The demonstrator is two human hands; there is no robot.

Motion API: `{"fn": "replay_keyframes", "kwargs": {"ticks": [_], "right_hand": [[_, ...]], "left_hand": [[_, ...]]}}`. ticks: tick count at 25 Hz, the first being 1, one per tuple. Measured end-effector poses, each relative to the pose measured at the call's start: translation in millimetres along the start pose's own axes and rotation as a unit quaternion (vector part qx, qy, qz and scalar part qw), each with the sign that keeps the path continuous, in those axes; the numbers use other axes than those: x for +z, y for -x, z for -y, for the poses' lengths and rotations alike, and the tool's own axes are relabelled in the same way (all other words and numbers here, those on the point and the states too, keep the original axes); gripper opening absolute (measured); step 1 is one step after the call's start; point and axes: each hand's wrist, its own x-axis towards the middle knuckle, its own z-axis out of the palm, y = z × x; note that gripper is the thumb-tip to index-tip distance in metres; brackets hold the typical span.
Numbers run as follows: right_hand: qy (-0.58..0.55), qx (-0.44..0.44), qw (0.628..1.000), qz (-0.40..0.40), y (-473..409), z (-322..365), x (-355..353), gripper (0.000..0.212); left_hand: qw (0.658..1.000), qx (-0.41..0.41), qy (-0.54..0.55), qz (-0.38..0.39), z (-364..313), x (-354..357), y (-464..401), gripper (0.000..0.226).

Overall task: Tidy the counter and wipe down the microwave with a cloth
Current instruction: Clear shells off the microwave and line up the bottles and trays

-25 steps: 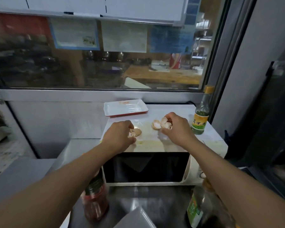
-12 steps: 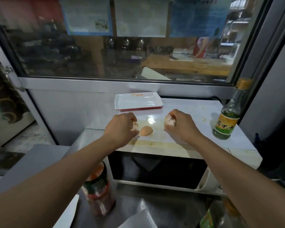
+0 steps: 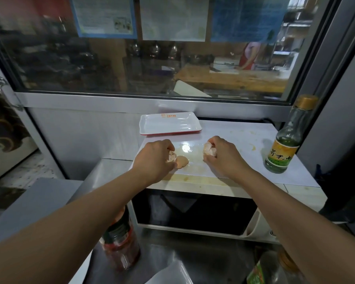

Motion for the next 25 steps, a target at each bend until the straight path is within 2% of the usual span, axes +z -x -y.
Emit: {"fn": "replay_keyframes", "kwargs": {"ticks": [8, 15, 25], "right_hand": [[-0.026, 0.003, 0.999, -0.027, 1, 4, -9, 0.03], [-0.049, 0.005, 0.998, -0.043, 3, 1, -6, 0.025], [-0.039, 0.006, 0.999, -0.03, 8, 2, -4, 0.029]], "left_hand": [[1.0, -0.001, 0.017, -0.004, -10, 10, -13, 0.039], [1.0, -0.007, 0.006, 0.012, -13, 14, -17, 0.044], [1.0, 0.002, 0.028, -0.001, -6, 7, -12, 0.043]]}}
